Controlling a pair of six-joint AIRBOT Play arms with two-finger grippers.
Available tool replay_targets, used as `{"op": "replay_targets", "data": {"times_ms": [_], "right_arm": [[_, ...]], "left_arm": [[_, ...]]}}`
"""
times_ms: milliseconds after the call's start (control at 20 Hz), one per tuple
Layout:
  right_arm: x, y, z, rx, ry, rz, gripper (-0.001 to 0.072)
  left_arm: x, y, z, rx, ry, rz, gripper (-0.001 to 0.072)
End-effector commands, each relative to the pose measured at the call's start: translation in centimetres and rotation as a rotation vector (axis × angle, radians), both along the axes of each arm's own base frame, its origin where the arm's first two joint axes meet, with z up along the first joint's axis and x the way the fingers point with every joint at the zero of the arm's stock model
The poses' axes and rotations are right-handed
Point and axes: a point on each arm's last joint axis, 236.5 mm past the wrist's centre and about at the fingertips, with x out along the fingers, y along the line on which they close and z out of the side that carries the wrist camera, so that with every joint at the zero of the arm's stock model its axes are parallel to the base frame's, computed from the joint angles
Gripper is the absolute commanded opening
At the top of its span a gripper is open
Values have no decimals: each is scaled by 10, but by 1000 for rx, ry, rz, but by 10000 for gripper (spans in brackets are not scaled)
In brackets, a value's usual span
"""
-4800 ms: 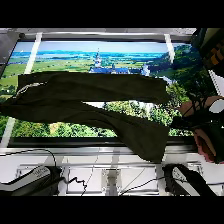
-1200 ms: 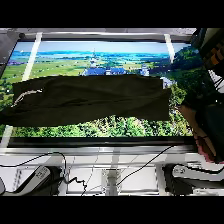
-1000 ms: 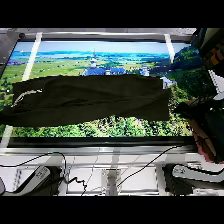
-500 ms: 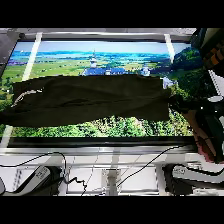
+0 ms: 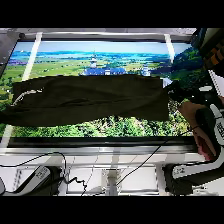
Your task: Fold the clothes and pants, and hang the long-sleeved shirts on hangers.
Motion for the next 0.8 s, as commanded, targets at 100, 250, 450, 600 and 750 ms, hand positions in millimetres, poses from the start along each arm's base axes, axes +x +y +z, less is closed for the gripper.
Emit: {"op": "replay_targets", "data": {"times_ms": [100,250,450,600,750], "right_arm": [[-8,6,-34,-12,113,12,401],[-4,6,-30,-22,101,22,267],[4,12,-9,-11,77,73,15],[14,16,22,-17,45,143,14],[31,13,66,-65,-20,207,14]], "left_arm": [[0,2,2,9,-6,7,37],[0,2,2,9,-6,8,37],[0,2,2,9,-6,8,37],[0,2,2,9,-8,8,37],[8,9,18,-25,-116,78,37]]}}
